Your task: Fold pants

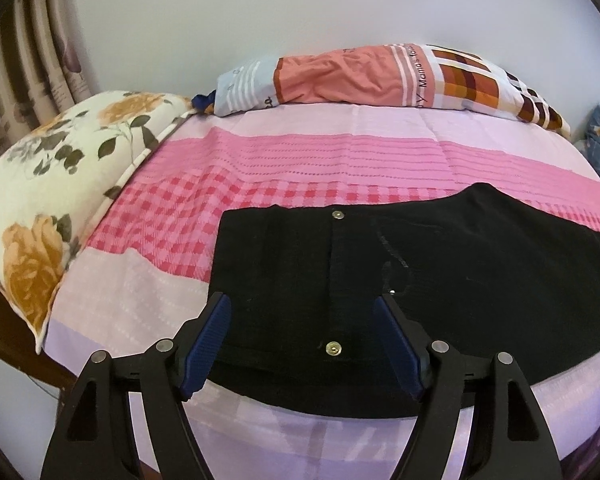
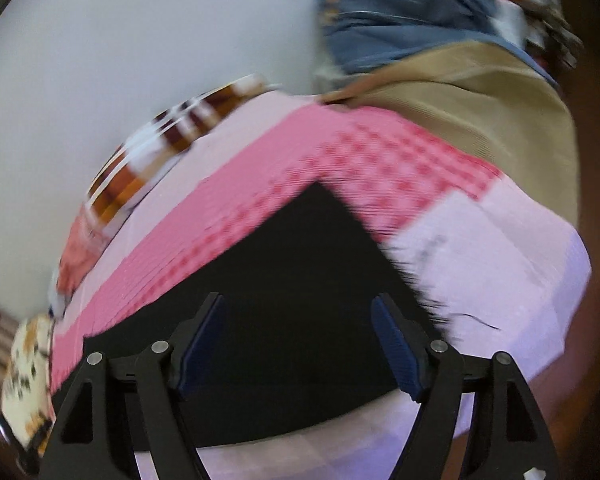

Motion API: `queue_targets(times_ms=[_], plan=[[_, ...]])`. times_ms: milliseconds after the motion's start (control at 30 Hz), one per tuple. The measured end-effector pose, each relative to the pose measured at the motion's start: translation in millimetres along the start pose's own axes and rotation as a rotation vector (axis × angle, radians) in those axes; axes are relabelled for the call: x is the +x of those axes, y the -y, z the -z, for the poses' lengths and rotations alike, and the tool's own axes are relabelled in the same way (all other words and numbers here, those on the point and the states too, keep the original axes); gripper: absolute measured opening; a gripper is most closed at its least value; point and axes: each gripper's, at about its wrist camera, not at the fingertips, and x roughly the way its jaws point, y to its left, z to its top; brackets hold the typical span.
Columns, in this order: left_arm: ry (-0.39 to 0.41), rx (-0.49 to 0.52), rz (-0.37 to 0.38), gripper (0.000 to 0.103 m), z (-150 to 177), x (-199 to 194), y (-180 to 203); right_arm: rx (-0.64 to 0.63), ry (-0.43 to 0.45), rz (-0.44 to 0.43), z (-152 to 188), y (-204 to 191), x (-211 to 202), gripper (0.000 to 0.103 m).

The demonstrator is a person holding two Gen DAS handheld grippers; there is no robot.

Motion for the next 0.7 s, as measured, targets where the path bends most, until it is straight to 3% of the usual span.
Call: queue_targets(times_ms=[200, 500, 700], plan=[[0.014, 0.035, -0.014, 0.08, -0.4, -9.4, 11.9, 0.091, -0.004, -0.03, 7.7, 33.6, -0.2, 0.073], [0.104, -0.022, 0.022, 0.087, -7.8, -38.0, 11.3, 0.164, 0.029, -0.099, 13.5, 66.2, -8.9, 0.074], [0.1, 0.014, 0.026, 0.088, -12.6, -39.5, 25.6, 0.268, 0.0, -0.131, 17.5, 97.2, 1.4, 0.077]])
